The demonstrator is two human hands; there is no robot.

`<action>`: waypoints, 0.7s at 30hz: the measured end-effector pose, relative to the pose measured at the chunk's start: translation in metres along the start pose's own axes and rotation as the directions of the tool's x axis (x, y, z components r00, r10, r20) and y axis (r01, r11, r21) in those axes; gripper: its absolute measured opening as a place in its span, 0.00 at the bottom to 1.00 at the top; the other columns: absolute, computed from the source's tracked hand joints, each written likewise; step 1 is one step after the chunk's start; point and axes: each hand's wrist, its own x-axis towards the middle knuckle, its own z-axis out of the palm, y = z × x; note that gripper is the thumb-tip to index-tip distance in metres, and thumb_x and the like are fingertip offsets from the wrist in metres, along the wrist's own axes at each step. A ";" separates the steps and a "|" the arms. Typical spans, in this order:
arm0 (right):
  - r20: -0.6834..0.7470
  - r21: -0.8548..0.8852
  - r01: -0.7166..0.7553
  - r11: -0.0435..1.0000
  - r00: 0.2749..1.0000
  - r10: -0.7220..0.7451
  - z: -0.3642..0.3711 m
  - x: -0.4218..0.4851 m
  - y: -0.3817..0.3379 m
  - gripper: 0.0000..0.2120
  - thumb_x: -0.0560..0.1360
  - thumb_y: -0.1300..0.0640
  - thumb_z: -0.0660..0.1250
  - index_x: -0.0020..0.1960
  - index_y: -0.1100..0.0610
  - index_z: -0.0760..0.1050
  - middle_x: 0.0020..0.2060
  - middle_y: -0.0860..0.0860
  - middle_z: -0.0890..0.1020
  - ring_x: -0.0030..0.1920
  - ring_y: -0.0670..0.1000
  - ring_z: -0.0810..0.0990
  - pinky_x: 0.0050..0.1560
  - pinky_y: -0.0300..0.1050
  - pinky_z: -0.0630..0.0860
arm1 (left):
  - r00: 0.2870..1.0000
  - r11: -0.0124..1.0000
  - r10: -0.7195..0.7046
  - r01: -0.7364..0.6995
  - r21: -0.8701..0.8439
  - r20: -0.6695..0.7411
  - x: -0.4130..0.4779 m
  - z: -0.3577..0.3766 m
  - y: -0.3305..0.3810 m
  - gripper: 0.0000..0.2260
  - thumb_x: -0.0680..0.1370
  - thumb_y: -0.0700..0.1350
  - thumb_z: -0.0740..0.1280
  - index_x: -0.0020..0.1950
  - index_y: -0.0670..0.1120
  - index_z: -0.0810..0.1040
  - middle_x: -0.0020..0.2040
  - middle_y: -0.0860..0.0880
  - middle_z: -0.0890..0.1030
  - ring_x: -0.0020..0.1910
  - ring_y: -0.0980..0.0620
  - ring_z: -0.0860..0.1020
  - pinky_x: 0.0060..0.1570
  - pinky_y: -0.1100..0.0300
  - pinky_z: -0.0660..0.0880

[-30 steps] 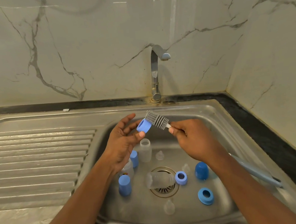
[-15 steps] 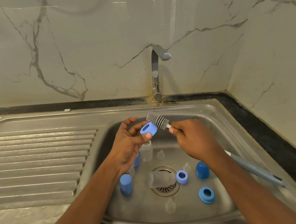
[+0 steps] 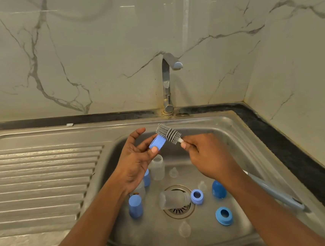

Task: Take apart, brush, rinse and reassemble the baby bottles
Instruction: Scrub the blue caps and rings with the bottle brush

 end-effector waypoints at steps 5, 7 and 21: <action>0.028 0.011 0.013 1.000 1.000 -0.013 0.001 -0.001 -0.003 0.13 0.82 0.52 0.60 0.42 0.55 0.78 0.26 0.48 0.71 0.29 0.47 0.68 0.32 0.45 0.63 | 1.000 1.000 0.009 -0.009 0.000 -0.022 0.001 -0.005 0.005 0.29 0.66 0.31 0.68 0.65 0.49 0.72 0.54 0.42 0.85 0.52 0.49 0.83 0.51 0.61 0.81; 0.011 -0.012 -0.028 1.000 1.000 0.028 0.000 0.001 0.000 0.14 0.82 0.52 0.60 0.41 0.54 0.76 0.27 0.48 0.72 0.29 0.48 0.69 0.32 0.45 0.63 | 1.000 0.999 -0.013 0.012 0.033 0.022 -0.001 -0.001 0.003 0.29 0.67 0.29 0.68 0.64 0.50 0.72 0.55 0.42 0.85 0.52 0.48 0.83 0.52 0.59 0.80; -0.035 0.015 -0.015 1.000 0.999 0.016 -0.004 -0.001 0.000 0.12 0.82 0.51 0.59 0.47 0.53 0.80 0.28 0.47 0.73 0.29 0.46 0.69 0.31 0.43 0.63 | 0.996 0.998 0.034 -0.030 0.053 -0.084 -0.001 0.001 0.003 0.26 0.66 0.36 0.72 0.64 0.44 0.76 0.50 0.44 0.86 0.48 0.50 0.85 0.49 0.59 0.82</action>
